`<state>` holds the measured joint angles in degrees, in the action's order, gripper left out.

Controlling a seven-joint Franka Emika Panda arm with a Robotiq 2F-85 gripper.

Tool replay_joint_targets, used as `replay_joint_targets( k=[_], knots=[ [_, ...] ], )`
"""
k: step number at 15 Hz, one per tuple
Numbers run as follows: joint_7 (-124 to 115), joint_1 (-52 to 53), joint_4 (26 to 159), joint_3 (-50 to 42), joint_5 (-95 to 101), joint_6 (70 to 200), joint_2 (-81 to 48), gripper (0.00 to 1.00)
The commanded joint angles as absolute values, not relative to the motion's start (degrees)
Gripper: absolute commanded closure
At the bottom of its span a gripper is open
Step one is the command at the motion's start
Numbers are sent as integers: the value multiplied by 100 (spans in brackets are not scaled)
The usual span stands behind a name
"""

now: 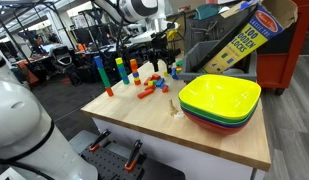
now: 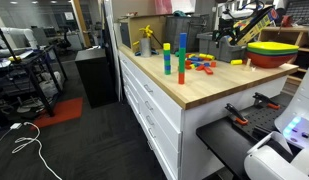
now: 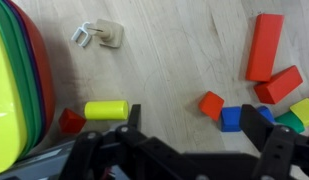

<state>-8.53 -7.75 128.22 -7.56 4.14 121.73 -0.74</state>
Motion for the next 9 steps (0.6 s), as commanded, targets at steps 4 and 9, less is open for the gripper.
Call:
replay_joint_targets(
  k=[4,9],
  knots=[
    [-821,-726,12840,-720,418,12237,-195,0],
    [-827,-399,12566,-373,188,12224,-372,0]
  ],
)
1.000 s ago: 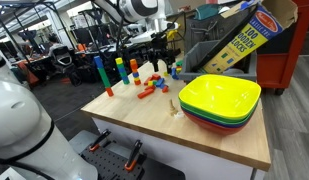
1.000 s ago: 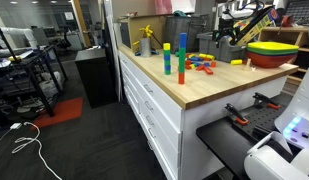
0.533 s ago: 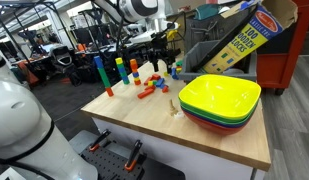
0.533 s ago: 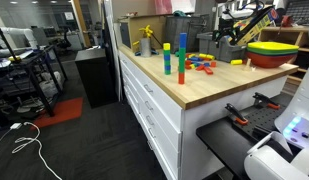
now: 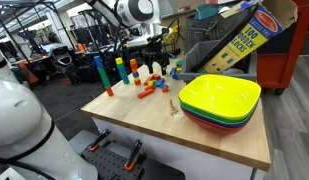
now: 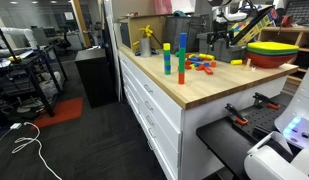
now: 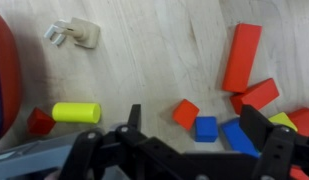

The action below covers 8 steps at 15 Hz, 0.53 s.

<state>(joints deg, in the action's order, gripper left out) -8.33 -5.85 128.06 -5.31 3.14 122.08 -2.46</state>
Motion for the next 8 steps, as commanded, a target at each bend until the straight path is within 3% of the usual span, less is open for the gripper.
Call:
replay_joint_targets(
  k=[1,8],
  knots=[
    [-794,-329,12457,-302,195,12212,-427,0],
    [-168,-133,11245,-147,433,11957,-1194,0]
  ],
)
